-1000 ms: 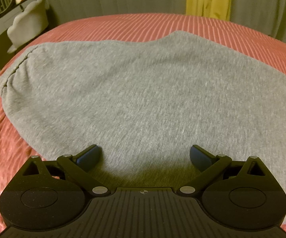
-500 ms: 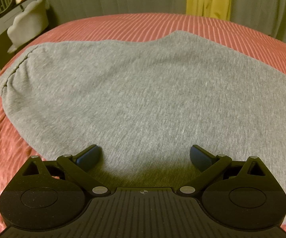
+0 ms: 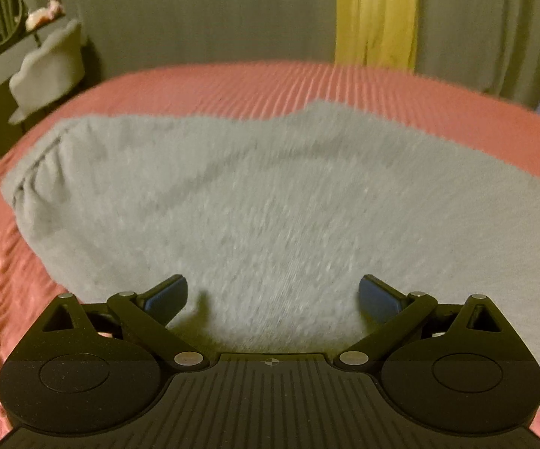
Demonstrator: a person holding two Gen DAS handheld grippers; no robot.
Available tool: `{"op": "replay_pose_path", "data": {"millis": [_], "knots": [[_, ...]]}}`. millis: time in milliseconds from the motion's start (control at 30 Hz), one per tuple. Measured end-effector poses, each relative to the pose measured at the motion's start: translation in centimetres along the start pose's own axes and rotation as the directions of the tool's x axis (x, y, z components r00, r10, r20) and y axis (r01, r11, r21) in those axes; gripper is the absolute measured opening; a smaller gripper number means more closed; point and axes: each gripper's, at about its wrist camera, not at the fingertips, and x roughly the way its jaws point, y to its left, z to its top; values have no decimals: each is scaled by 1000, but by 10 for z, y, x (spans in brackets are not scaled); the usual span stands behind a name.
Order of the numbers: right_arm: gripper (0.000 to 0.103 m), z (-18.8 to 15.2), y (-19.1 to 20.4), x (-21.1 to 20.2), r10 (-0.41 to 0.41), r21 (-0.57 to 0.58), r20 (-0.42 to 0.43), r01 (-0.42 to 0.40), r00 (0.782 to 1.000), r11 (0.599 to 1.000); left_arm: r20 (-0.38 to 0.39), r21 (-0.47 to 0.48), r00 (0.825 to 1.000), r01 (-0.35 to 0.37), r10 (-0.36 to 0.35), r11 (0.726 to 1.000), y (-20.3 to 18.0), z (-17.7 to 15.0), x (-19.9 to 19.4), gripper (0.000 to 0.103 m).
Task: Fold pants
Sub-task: 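Lift and fold the grasped edge over with the right tool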
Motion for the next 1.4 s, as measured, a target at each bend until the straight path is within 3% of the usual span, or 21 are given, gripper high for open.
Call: {"op": "replay_pose_path", "data": {"millis": [167,300,400,467,500,533,600,667,700,733,800,1067,1167,1233,1267,1333,1367,1400], "knots": [[14,2,35,5,-69,-91,18,70,997,993,59,-164,988,149,-141,975,31,-12,-38,102],[12,-14,114,-2,44,-313,28,-33,999,949,172,-249,968,224,-185,942,60,-19,-65,102],[12,-58,194,-3,198,-494,-92,-218,976,842,202,-274,971,182,-128,945,72,-20,-72,102],[12,-104,239,0,271,-591,-218,-348,937,728,176,-324,975,185,-133,928,80,-21,-66,102],[13,-130,255,5,298,-617,-294,-418,908,666,155,-364,977,196,-149,910,84,-23,-62,102],[13,-151,263,12,303,-625,-350,-462,886,629,148,-397,976,208,-161,894,88,-26,-59,102],[13,-200,272,33,238,-640,-468,-513,851,572,157,-439,971,230,-178,868,94,-29,-55,102],[13,-242,270,60,105,-690,-520,-490,847,533,158,-448,970,238,-186,862,96,-28,-51,102],[13,-258,265,73,27,-711,-536,-468,844,524,152,-450,970,241,-192,860,96,-28,-50,102],[14,-267,260,78,5,-713,-544,-465,839,525,146,-449,969,246,-201,859,96,-29,-47,102],[14,-269,262,76,14,-731,-523,-457,852,507,144,-454,967,255,-212,854,98,-29,-44,102],[13,-264,268,51,78,-694,-494,-447,866,564,125,-496,968,250,-216,832,99,-31,-39,102],[14,-273,268,46,99,-666,-534,-489,840,563,124,-507,968,250,-217,825,100,-31,-39,102],[17,-281,268,51,55,-649,-598,-524,799,551,115,-503,969,248,-220,828,99,-30,-38,102],[18,-284,269,54,21,-652,-614,-522,789,550,114,-500,969,247,-219,830,98,-30,-38,102],[26,-281,272,51,20,-653,-613,-521,790,549,117,-496,969,248,-220,832,99,-30,-39,102],[42,-273,273,48,48,-629,-617,-529,786,570,117,-495,968,250,-221,832,99,-31,-38,102],[66,-263,272,44,88,-594,-620,-539,780,598,117,-497,968,250,-222,831,100,-31,-38,102]]}}
